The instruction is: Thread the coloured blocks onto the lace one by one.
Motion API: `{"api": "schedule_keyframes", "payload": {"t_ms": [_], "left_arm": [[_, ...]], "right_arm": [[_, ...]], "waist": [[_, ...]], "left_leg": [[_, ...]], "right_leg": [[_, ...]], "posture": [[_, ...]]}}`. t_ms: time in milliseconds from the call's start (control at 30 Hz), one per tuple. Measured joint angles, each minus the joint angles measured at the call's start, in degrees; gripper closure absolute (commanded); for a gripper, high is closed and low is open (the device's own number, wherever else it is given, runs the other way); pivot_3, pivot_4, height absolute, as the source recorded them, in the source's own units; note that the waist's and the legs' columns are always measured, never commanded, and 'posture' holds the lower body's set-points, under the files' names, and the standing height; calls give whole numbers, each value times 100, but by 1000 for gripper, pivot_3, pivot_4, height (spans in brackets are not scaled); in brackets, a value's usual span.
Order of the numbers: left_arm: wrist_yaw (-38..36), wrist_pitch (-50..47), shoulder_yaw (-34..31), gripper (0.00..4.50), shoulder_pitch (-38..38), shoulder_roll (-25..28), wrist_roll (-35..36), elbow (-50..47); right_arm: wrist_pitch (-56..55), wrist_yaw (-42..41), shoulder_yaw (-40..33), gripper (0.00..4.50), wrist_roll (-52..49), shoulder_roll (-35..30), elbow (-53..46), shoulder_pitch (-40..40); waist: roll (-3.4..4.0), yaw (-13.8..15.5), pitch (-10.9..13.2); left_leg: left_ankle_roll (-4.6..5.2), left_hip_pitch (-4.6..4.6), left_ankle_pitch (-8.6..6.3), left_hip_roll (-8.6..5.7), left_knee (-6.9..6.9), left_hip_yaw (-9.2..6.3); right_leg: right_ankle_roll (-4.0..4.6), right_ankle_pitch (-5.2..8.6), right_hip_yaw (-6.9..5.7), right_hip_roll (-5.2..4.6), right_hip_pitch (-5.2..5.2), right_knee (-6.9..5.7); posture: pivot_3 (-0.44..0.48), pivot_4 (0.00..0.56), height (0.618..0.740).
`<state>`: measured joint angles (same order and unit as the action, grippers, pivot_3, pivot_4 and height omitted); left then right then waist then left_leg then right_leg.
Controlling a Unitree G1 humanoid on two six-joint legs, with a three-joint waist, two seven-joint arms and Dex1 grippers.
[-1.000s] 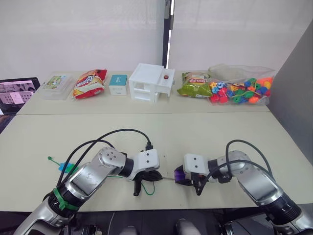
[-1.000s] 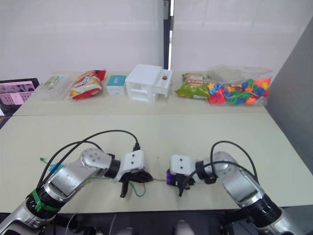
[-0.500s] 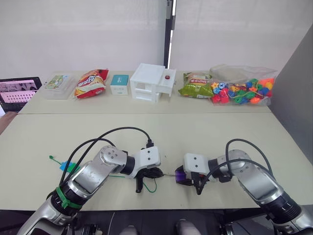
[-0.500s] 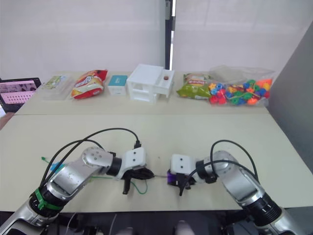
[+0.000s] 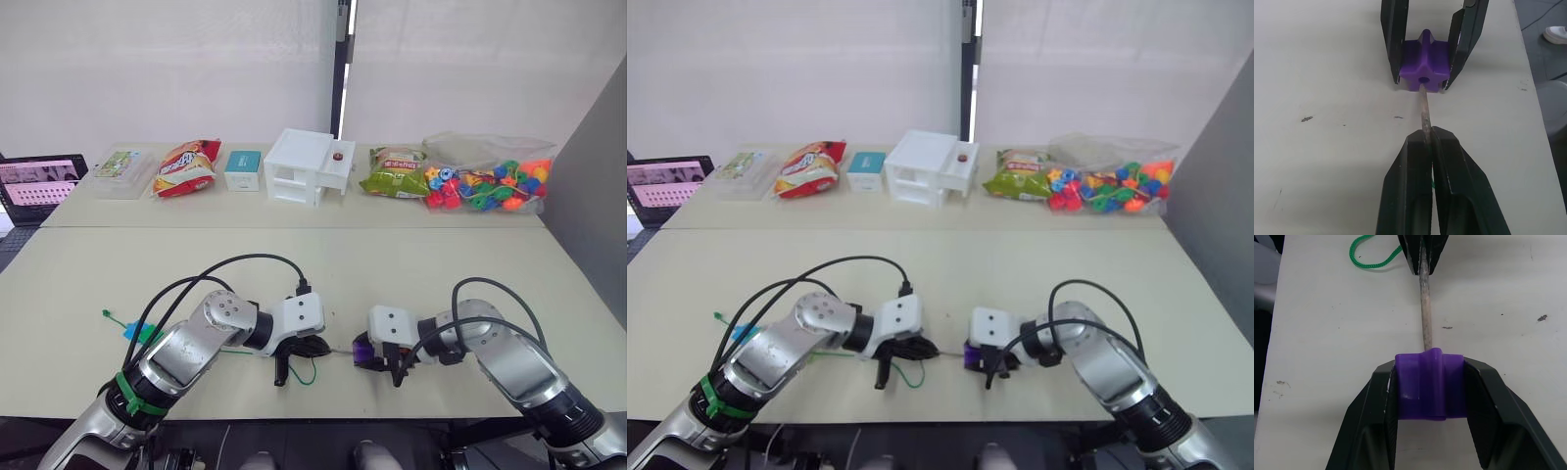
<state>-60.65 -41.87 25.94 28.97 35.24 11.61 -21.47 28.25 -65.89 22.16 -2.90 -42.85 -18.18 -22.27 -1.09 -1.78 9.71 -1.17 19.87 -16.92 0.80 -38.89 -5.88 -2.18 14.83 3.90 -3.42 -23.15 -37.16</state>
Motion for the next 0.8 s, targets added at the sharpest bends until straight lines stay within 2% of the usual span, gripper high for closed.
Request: {"api": "schedule_keyframes", "payload": {"t_ms": [133, 333, 800], "left_arm": [[8, -78, -6, 4500, -2, 17, 11, -8], [-91, 2, -111, 4500, -99, 316, 155, -70], [-16, 46, 35, 4500, 1, 35, 44, 64]], "right_arm": [[0, 36, 35, 3123, 0, 3, -34, -7], [0, 65, 53, 3123, 0, -3, -41, -9], [28, 24, 48, 3123, -2, -97, -76, -10]], "waist": [[0, -8, 0], [0, -27, 0], [0, 32, 0]], "left_leg": [[0, 0, 0, 0, 5, -1], [0, 0, 0, 1, 6, -2], [0, 1, 0, -1, 4, -1]], "right_leg": [[0, 0, 0, 1, -3, 0], [0, 0, 0, 1, -3, 2], [-1, 0, -1, -1, 1, 6]], "posture": [[0, 150, 740], [0, 150, 740], [0, 150, 740]]}}
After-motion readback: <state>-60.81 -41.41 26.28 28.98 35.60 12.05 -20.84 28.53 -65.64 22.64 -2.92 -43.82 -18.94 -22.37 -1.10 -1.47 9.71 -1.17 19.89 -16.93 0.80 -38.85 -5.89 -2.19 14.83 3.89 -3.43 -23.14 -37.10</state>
